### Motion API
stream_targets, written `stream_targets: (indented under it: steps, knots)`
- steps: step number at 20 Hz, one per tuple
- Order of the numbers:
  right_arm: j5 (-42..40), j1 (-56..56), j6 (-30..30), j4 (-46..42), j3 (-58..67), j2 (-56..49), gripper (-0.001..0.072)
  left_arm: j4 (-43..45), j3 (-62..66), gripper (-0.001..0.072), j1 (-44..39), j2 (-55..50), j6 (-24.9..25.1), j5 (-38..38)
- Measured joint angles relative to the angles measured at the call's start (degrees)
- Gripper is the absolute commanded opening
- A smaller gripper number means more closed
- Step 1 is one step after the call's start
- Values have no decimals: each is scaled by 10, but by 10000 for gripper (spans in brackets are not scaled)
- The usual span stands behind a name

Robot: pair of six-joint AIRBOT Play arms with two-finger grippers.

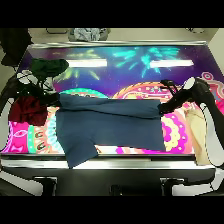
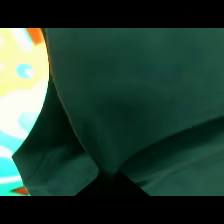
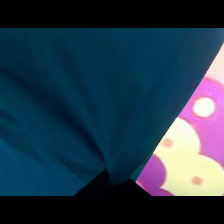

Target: Fold the shirts.

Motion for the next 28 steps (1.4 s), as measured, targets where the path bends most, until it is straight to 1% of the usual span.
stream_targets:
  steps: [4,5,6,7,8,10,13,15,17,19,23,25,28]
  knots:
    - [26,3,8,-12,-10,-9,52,21,-3,30,0,-2,-16,-28]
    - [33,3,11,-15,-11,-11,169,26,-3,65,0,-2,-23,-31]
    - [34,3,16,-16,-13,-13,434,29,-4,273,0,-2,-27,-34]
    - [34,3,20,-18,-13,-14,568,30,-3,506,0,-2,-32,-35]
    - [33,3,24,-17,-10,-14,571,28,-2,525,-2,-2,-37,-38]
    - [38,3,26,-20,9,-10,571,24,7,526,1,4,-38,-51]
    - [73,-3,14,-61,41,13,568,24,11,525,24,28,-39,-81]
    - [105,-26,9,-75,48,29,566,23,-14,526,43,56,-39,-99]
    - [135,-59,3,-65,29,44,565,22,-90,526,61,103,-34,-99]
    - [147,-85,-3,-57,-15,63,565,21,-202,526,74,158,-21,-76]
    - [137,-105,-20,-40,-119,107,558,1,-416,525,83,259,17,-14]
    - [128,-110,-24,-39,-150,119,558,-27,-488,524,83,286,28,15]
    - [125,-111,-31,-34,-170,127,558,-72,-558,513,70,304,36,60]
